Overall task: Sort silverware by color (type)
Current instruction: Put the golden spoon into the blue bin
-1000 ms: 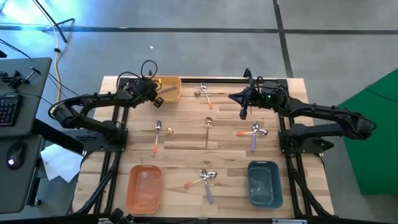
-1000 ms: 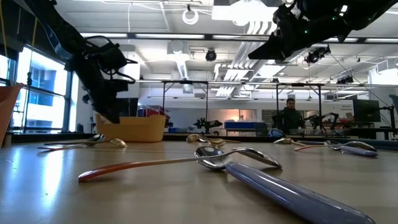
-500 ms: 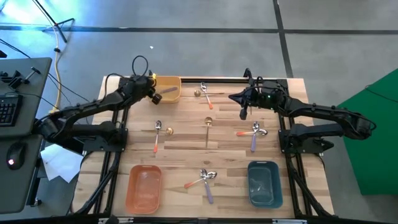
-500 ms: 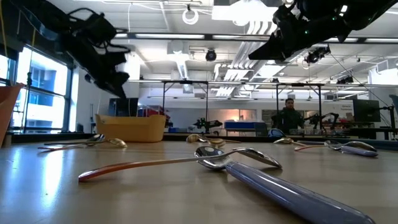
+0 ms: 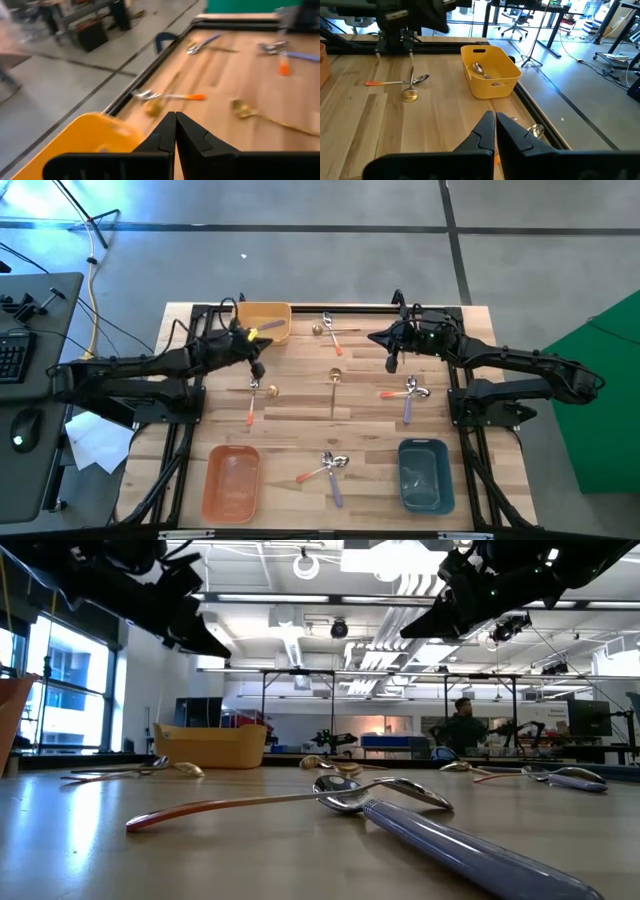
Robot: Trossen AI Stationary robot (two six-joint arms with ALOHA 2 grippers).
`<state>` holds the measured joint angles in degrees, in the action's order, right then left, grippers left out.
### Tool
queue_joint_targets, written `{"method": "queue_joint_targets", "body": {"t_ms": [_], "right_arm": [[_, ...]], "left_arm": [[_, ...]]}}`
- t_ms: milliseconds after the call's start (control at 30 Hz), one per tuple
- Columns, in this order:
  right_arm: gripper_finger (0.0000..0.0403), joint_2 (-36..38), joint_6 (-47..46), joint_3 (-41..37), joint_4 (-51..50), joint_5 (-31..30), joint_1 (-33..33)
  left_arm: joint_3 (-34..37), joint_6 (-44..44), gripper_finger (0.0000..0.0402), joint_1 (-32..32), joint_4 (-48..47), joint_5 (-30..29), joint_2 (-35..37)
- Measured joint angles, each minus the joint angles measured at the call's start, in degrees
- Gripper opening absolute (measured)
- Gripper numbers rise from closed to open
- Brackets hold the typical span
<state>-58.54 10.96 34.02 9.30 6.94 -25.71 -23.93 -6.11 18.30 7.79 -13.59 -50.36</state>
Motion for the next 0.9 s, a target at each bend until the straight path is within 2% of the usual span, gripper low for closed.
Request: {"method": "queue_joint_targets", "body": {"t_ms": [267, 467, 900], "right_arm": [[0.0, 0.0, 0.0, 0.0, 0.0, 0.0, 0.0], [0.0, 0.0, -0.8, 0.0, -0.3, 0.0, 0.0], [0.0, 0.0, -4.7, 0.0, -3.9, 1.2, 0.0]], "left_arm": [[0.0, 0.0, 0.0001, -10.6, 0.0, 1.0, -2.7], [0.0, 0.4, 0.0001, -16.2, 2.4, 1.0, -6.1], [-3.8, 7.4, 0.0001, -18.0, -3.8, 3.4, -9.6]]}}
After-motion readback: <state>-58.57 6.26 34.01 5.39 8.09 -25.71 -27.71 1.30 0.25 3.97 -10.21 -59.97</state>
